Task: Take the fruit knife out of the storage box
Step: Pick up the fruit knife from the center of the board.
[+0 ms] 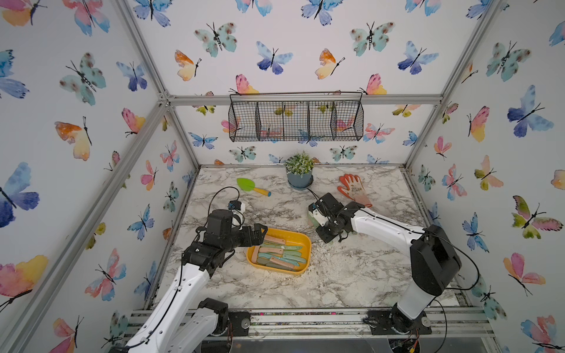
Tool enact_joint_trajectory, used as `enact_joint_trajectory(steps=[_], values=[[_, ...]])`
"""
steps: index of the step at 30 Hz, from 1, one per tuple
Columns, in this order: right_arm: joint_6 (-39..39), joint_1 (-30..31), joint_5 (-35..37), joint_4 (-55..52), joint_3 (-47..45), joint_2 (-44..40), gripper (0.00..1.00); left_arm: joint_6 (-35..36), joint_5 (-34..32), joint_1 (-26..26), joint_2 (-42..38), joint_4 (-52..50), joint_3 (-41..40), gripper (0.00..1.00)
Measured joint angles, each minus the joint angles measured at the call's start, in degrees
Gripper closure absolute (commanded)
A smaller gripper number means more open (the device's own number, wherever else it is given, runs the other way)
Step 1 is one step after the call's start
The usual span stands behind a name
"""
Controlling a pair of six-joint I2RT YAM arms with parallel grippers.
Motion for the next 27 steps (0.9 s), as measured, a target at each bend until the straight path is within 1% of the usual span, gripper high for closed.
enact_joint_trajectory(steps=[3,7,11,17,21,27], values=[[1.81,-3.87,0.13,0.83,-2.10,-3.26,0.78,0.00,0.00,0.00,0.00,0.00,0.00,0.02],[3.13,-10.95,-0.11,1.97,-6.73,-6.05,0.79,0.00,0.00,0.00,0.00,0.00,0.00,0.02],[3.69,-18.08,0.13,2.10,-10.29,-6.56,0.79,0.02,0.02,0.00,0.00,0.00,0.00,0.01],[3.63,-26.73,0.11,2.23,-13.25,-6.64,0.79,0.02,0.02,0.00,0.00,0.00,0.00,0.01],[3.43,-30.05,0.13,2.27,-13.33,-6.62,0.79,0.00,0.02,0.00,0.04,0.02,0.00,0.01],[2.62,-30.73,0.13,2.16,-13.27,-3.67,0.79,0.02,0.02,0.00,0.07,0.02,0.02,0.02]])
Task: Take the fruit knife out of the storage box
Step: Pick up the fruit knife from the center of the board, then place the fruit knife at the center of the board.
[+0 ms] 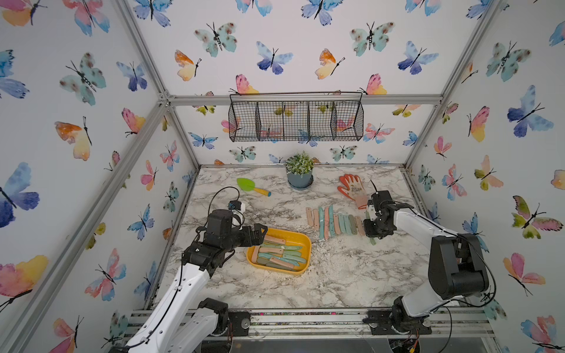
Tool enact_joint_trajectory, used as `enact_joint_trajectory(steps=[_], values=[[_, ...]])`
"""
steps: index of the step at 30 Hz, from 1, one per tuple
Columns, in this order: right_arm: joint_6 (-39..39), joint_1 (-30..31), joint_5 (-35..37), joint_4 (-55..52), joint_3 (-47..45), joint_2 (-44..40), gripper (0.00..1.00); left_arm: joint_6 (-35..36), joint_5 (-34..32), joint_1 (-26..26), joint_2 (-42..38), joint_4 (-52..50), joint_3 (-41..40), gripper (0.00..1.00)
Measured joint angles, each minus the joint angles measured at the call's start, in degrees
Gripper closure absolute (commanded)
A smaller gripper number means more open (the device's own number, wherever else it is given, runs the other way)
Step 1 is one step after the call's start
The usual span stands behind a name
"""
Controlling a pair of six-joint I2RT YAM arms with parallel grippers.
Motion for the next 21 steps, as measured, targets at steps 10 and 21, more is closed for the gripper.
enact_joint_trajectory(steps=[10,21], values=[[-0.61,-0.83,1.07,-0.66,1.33,3.28,0.79,-0.02,-0.26,0.00,-0.02,0.00,0.00,0.02],[-1.03,-0.90,1.31,-0.55,1.77,5.46,0.77,-0.02,-0.61,0.00,-0.02,-0.02,0.00,0.02]])
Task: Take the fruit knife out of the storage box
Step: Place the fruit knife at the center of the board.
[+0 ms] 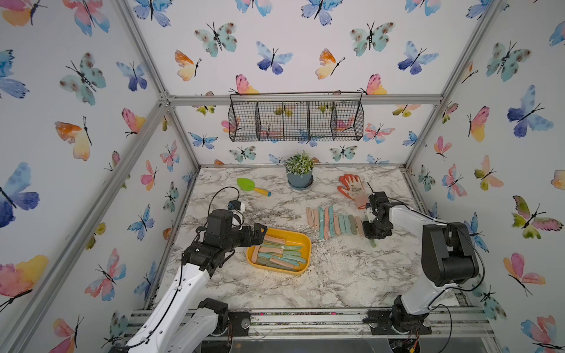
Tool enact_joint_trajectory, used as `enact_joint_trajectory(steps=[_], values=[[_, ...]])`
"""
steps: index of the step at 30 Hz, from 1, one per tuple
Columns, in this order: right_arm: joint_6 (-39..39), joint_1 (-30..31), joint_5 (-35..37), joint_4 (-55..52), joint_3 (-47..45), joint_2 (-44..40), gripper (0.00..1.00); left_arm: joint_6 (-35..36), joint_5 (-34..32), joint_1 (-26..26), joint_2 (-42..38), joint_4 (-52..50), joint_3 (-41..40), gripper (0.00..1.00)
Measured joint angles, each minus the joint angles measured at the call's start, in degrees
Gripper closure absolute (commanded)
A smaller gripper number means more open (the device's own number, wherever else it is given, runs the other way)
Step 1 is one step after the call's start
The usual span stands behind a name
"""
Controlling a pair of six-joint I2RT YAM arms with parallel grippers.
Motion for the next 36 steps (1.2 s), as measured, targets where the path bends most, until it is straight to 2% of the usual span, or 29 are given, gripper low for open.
enact_joint_trajectory(steps=[26,36], values=[[-0.57,0.00,-0.59,1.38,0.52,2.10,0.76,0.00,-0.42,0.00,0.00,0.00,0.00,0.02],[-0.57,0.00,-1.31,1.60,0.52,2.12,0.72,0.00,-0.46,0.00,0.00,-0.09,0.00,0.02]])
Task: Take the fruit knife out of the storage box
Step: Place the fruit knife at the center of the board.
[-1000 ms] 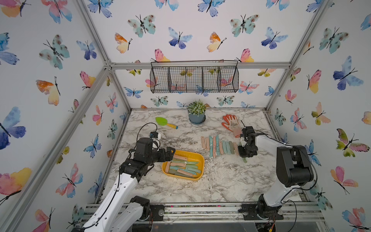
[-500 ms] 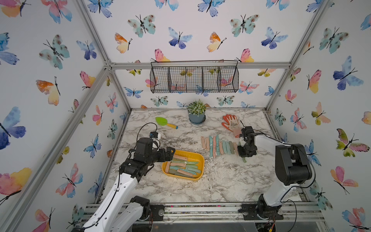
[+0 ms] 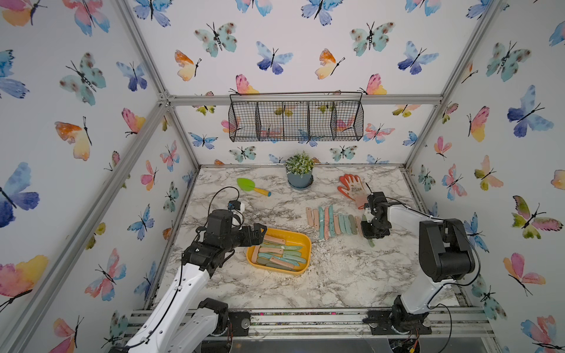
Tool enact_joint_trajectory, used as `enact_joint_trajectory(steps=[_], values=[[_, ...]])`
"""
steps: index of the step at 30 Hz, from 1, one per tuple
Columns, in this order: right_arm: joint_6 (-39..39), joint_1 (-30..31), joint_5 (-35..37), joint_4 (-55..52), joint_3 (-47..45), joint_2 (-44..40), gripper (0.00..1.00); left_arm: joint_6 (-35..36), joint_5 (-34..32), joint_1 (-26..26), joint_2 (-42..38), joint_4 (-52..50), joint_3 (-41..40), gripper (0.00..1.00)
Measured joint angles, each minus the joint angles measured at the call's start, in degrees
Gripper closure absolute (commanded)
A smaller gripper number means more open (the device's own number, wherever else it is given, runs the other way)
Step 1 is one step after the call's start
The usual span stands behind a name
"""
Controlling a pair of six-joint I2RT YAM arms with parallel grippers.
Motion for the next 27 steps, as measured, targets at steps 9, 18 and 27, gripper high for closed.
enact_joint_trajectory(steps=[9,18,27], values=[[0.07,0.00,0.07,0.00,0.02,-0.28,0.69,0.00,-0.02,0.00,0.00,-0.04,0.00,0.02],[0.20,0.00,-1.33,-0.17,0.81,-7.82,0.68,0.00,-0.15,0.00,0.00,-0.04,0.00,0.02],[-1.90,5.60,-7.34,5.05,0.31,-21.33,0.63,-0.02,-3.26,0.00,-0.11,-0.87,0.70,0.01]])
